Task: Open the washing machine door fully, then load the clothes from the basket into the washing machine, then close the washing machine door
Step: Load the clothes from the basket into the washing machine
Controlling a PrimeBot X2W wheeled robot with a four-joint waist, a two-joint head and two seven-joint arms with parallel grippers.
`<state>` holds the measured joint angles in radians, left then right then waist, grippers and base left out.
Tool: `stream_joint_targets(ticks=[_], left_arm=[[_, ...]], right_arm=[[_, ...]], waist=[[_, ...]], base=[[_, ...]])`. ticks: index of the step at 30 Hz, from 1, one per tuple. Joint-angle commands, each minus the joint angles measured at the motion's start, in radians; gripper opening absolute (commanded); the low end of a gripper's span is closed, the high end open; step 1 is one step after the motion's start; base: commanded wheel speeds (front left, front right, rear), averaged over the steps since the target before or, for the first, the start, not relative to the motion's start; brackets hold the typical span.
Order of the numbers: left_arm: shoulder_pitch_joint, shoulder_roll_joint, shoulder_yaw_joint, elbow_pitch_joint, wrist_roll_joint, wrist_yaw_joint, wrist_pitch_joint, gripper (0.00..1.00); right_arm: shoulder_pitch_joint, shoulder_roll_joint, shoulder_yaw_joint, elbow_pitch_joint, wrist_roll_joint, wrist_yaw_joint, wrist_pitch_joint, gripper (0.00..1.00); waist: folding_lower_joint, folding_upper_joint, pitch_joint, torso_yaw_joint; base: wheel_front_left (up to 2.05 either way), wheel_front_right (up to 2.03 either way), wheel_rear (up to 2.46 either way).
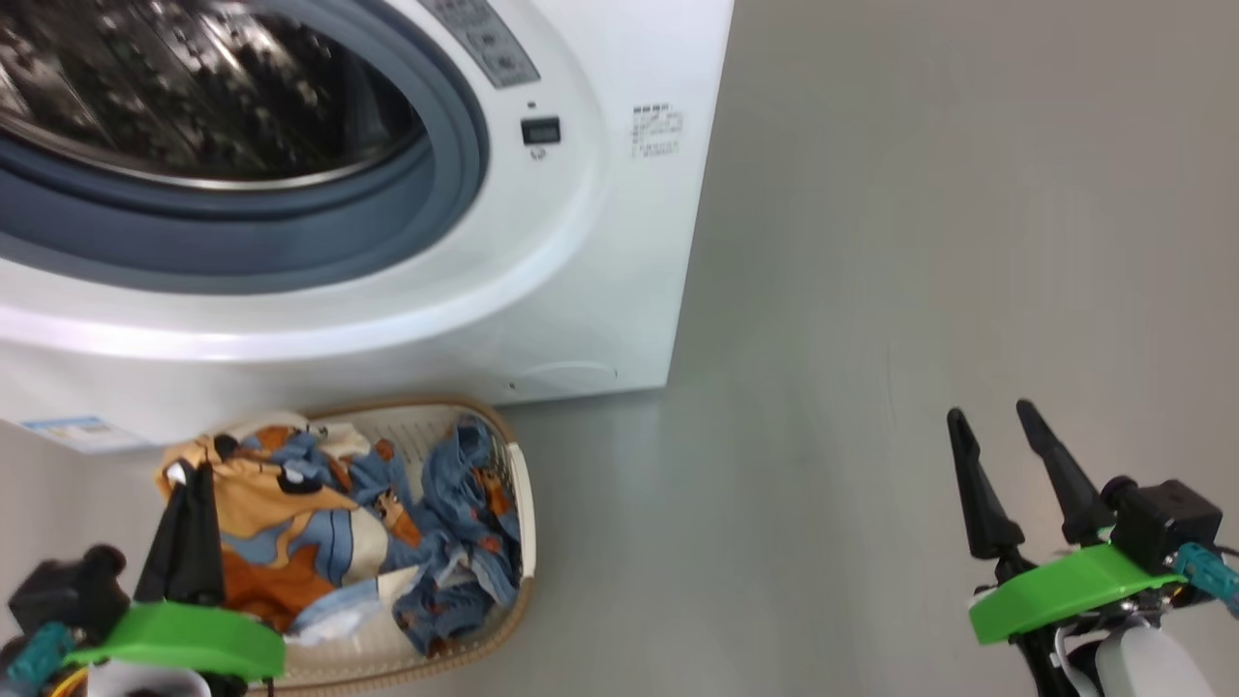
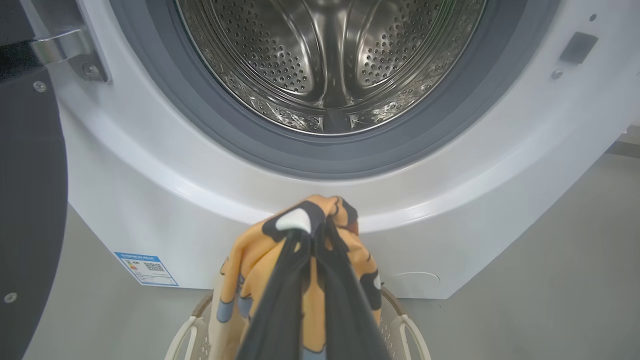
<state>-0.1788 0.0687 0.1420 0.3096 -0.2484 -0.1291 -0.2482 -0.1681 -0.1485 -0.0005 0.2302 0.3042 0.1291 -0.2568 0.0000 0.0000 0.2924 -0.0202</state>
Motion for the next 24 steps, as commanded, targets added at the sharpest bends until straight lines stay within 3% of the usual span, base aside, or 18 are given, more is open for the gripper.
stream_joint_targets(ticks=[1,24], left_arm=[[0.013,0.019,0.036,-0.032,0.012,-0.001,-0.014,0.00],[0.213,-0.017,0.054,-0.247,0.071,0.024,-0.014,0.00]], right_arm=[[0.017,-0.010,0.028,-0.016,0.010,0.002,-0.005,1.00],[0.081,-0.014,0.022,-0.045,-0.030,0.002,0.004,1.00]], waist=[[0.0000,0.0000,-0.078,0.014],[0.0000,0.0000,-0.278,0.020]], base=[[0.00,0.00,0.00],[0.00,0.00,0.00]])
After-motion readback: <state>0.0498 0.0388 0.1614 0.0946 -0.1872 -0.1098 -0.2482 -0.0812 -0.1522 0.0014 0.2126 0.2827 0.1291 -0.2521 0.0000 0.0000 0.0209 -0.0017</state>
